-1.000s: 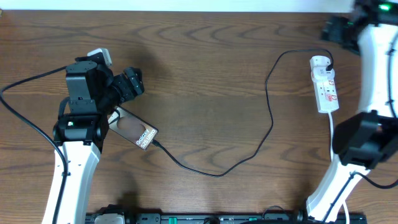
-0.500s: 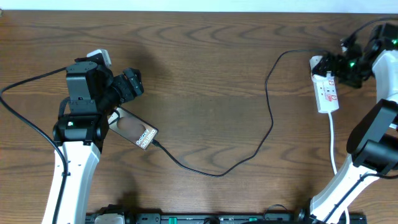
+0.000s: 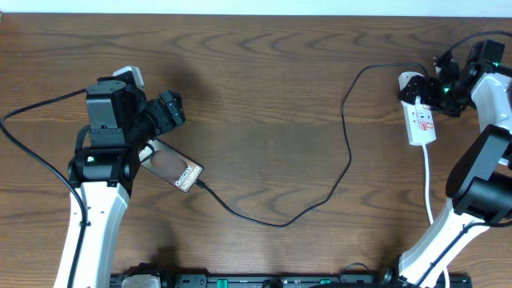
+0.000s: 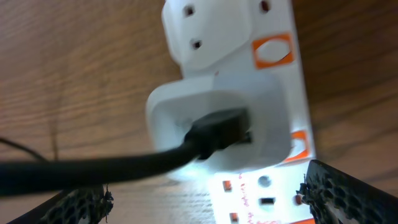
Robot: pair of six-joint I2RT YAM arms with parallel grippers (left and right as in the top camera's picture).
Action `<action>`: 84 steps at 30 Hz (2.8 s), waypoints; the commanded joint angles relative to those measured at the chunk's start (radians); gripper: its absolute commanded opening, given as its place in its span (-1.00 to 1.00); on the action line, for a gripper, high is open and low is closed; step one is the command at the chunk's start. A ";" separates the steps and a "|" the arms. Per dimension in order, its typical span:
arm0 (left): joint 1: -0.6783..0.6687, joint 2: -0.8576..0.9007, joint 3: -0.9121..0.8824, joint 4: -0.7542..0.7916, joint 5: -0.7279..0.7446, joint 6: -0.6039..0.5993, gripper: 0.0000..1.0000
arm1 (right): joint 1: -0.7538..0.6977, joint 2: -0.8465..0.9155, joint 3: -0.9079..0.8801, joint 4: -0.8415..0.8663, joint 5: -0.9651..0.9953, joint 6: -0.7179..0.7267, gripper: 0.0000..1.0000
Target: Plug charger to phone and switch on socket
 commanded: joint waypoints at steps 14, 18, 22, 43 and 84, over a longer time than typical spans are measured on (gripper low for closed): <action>-0.002 0.032 0.005 -0.017 -0.014 0.016 0.77 | 0.019 0.001 -0.006 0.047 -0.016 0.065 0.99; -0.002 0.054 0.005 -0.017 -0.014 0.016 0.77 | 0.032 0.001 -0.007 0.047 -0.012 0.080 0.99; -0.002 0.069 0.005 -0.017 -0.013 0.016 0.77 | 0.041 0.001 -0.010 0.047 -0.005 0.088 0.99; -0.002 0.071 0.005 -0.017 -0.013 0.016 0.77 | 0.063 0.066 -0.027 0.058 0.024 0.124 0.98; -0.002 0.071 0.006 -0.017 -0.014 0.016 0.77 | 0.119 0.026 0.084 -0.051 0.085 0.252 0.89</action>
